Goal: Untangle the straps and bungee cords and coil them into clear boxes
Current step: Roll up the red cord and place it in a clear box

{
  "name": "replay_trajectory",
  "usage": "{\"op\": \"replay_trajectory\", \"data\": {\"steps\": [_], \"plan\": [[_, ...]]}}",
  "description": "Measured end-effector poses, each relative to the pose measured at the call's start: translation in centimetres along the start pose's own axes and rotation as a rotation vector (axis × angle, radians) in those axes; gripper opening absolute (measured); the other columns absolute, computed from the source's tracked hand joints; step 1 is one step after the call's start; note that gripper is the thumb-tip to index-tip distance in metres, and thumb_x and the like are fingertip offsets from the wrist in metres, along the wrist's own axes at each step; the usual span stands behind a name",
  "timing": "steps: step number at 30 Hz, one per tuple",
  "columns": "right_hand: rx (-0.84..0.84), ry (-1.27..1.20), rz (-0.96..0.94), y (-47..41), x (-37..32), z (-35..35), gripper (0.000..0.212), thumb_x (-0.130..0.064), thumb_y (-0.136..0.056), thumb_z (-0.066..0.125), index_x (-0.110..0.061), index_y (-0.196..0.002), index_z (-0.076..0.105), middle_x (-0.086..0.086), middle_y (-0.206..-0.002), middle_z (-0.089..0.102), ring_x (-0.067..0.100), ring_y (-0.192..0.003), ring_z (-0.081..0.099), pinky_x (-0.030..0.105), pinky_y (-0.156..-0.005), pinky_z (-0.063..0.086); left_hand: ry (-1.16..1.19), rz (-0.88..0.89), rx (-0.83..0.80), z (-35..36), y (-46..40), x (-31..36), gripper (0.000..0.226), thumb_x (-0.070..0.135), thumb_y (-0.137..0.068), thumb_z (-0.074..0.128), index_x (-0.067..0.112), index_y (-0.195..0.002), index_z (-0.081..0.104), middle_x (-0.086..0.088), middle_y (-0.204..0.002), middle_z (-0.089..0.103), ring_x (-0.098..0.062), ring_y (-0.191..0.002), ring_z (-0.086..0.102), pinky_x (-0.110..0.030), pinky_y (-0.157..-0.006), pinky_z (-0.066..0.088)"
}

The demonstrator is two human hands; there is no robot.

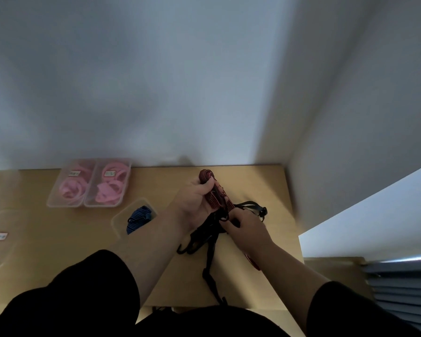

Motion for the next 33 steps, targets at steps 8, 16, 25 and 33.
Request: {"op": "replay_trajectory", "data": {"steps": [8, 16, 25, 33], "plan": [[0.313, -0.277, -0.046, 0.8, -2.3, -5.7, 0.026, -0.037, -0.096, 0.061, -0.024, -0.117, 0.068, -0.008, -0.118, 0.062, 0.016, -0.117, 0.055, 0.041, -0.102, 0.046, -0.276, 0.110, -0.179, 3.4, 3.6, 2.9, 0.010, -0.006, -0.100, 0.048, 0.000, -0.103, 0.056, -0.014, -0.084, 0.059, -0.025, -0.075, 0.063, -0.036, -0.073, 0.057], [0.119, -0.614, -0.194, 0.9, -9.3, -7.0, 0.023, -0.025, -0.092, 0.059, -0.042, -0.108, 0.062, -0.003, -0.096, 0.072, 0.012, -0.088, 0.069, 0.037, -0.077, 0.057, -0.333, 0.277, -0.449, 9.6, 10.9, 7.7, 0.008, -0.002, -0.091, 0.058, 0.001, -0.098, 0.062, -0.015, -0.080, 0.066, -0.029, -0.071, 0.065, -0.037, -0.071, 0.056], [0.291, -0.552, -0.320, 1.3, -15.5, -10.8, 0.013, -0.042, -0.091, 0.068, -0.031, -0.089, 0.062, -0.005, -0.074, 0.062, 0.003, -0.063, 0.052, 0.018, -0.058, 0.045, -0.427, 0.575, -0.316, 5.8, 17.9, 15.5, 0.017, 0.007, -0.082, 0.072, 0.013, -0.097, 0.073, -0.015, -0.084, 0.073, -0.029, -0.073, 0.073, -0.036, -0.069, 0.060], [-0.051, -0.554, -0.504, 5.4, -27.2, -3.5, 0.016, -0.039, -0.097, 0.065, -0.027, -0.087, 0.061, -0.010, -0.063, 0.051, 0.010, -0.057, 0.046, 0.031, -0.056, 0.041, -0.430, 0.769, -0.129, -2.4, 25.7, 21.6, 0.020, 0.027, -0.074, 0.080, 0.022, -0.092, 0.075, -0.018, -0.093, 0.075, -0.033, -0.082, 0.073, -0.047, -0.077, 0.061]]}}
Point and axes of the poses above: each hand's wrist, its own y-axis away from the middle knuckle, its own z-axis out of the palm, x = y × z, the point moved 10 cm from there along -y, towards the middle knuckle
